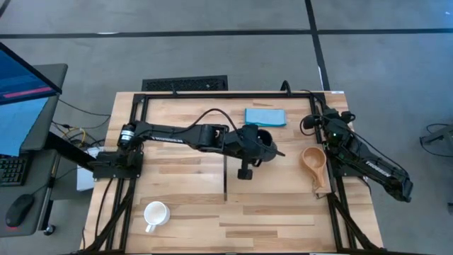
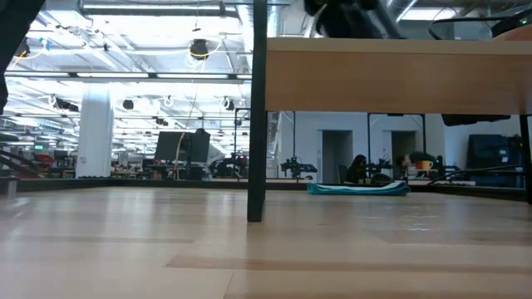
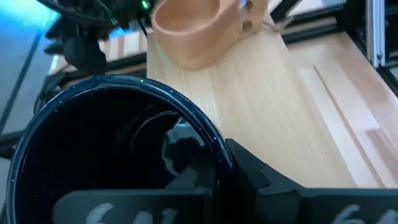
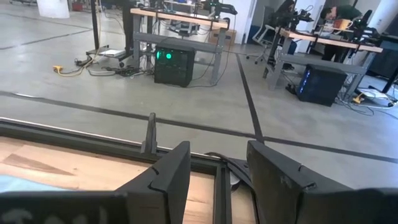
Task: Stack small to large cups/mugs on shelf
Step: Put the black mug on the shelf
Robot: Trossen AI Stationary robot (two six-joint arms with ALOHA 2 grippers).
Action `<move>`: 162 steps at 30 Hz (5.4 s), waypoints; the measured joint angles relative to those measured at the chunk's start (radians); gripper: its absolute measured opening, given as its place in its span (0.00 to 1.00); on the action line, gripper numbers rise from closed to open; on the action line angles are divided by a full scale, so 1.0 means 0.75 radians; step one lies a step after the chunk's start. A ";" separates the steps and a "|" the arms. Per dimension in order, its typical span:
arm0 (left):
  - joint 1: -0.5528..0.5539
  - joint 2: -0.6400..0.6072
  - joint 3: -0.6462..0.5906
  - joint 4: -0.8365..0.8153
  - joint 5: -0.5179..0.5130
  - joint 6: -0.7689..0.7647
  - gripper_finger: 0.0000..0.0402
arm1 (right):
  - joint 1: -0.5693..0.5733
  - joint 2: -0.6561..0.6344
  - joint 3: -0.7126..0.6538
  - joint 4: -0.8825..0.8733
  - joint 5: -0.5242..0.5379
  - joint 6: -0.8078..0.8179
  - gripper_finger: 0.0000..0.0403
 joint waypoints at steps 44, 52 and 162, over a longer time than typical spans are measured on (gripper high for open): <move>-0.051 0.082 0.030 -0.015 0.146 -0.127 0.05 | 0.009 0.011 -0.001 0.000 0.000 0.000 0.45; -0.051 0.082 0.030 -0.015 0.147 -0.097 0.04 | 0.009 0.011 -0.001 0.000 0.000 0.000 0.45; 0.326 -1.725 -1.970 1.042 -0.032 -0.077 0.32 | 0.439 0.240 0.576 0.185 -0.795 -0.002 0.45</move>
